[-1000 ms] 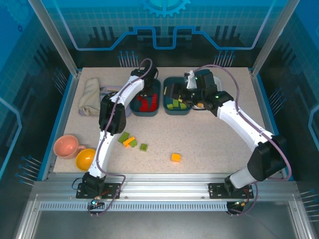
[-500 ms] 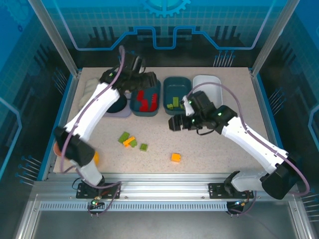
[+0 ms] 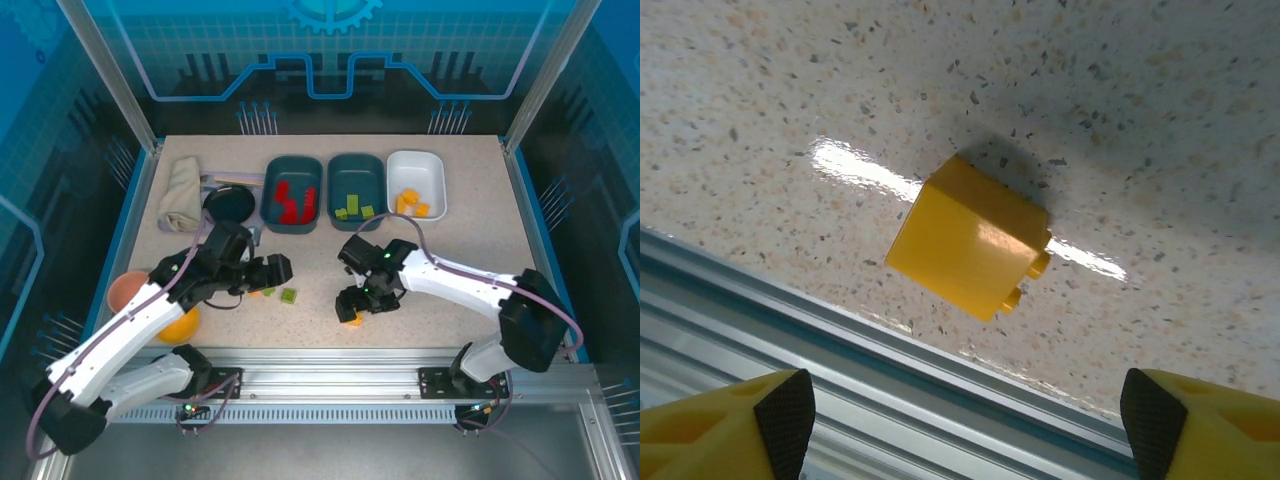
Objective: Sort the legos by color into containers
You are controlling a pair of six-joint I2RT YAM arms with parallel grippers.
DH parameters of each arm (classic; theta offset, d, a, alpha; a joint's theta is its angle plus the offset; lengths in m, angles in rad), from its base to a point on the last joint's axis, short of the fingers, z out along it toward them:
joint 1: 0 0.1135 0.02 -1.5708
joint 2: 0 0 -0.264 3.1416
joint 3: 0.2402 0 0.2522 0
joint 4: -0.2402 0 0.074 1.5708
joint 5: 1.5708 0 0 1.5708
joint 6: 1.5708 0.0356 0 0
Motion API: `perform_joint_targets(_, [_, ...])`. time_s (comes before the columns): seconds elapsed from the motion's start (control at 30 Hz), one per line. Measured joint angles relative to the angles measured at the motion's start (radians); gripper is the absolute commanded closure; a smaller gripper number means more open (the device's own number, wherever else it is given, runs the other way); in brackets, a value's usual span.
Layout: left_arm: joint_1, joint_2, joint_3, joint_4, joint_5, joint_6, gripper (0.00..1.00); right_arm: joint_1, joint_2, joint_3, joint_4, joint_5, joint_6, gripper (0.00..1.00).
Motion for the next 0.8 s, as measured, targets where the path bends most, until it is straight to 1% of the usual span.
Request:
perform_joint_targets(0.13, [0.0, -0.082, -0.051, -0.008, 0.017, -0.016, 0.12, 0.009, 0.068, -0.001, 0.05, 0.001, 0.08, 0.21])
perform_joint_targets(0.3, [0.0, -0.093, -0.069, -0.023, 0.038, -0.023, 0.12, 0.022, 0.135, -0.001, 0.093, 0.021, 0.192, 0.3])
perform_joint_targets(0.43, [0.0, -0.113, -0.073, -0.027, 0.05, -0.022, 0.13, 0.031, 0.184, 0.001, 0.106, 0.046, 0.27, 0.41])
perform_joint_targets(0.57, [0.0, -0.125, -0.073, -0.027, 0.061, -0.017, 0.12, 0.043, 0.212, 0.004, 0.103, 0.08, 0.322, 0.56])
perform_joint_targets(0.63, [0.0, -0.129, -0.073, -0.027, 0.065, -0.01, 0.12, 0.047, 0.212, 0.01, 0.095, 0.095, 0.341, 0.61])
perform_joint_targets(0.7, [0.0, -0.134, -0.073, -0.026, 0.072, -0.01, 0.13, 0.049, 0.212, 0.017, 0.091, 0.116, 0.353, 0.66])
perform_joint_targets(0.8, [0.0, -0.138, -0.073, -0.024, 0.08, -0.01, 0.12, 0.053, 0.208, 0.048, 0.055, 0.157, 0.351, 0.69])
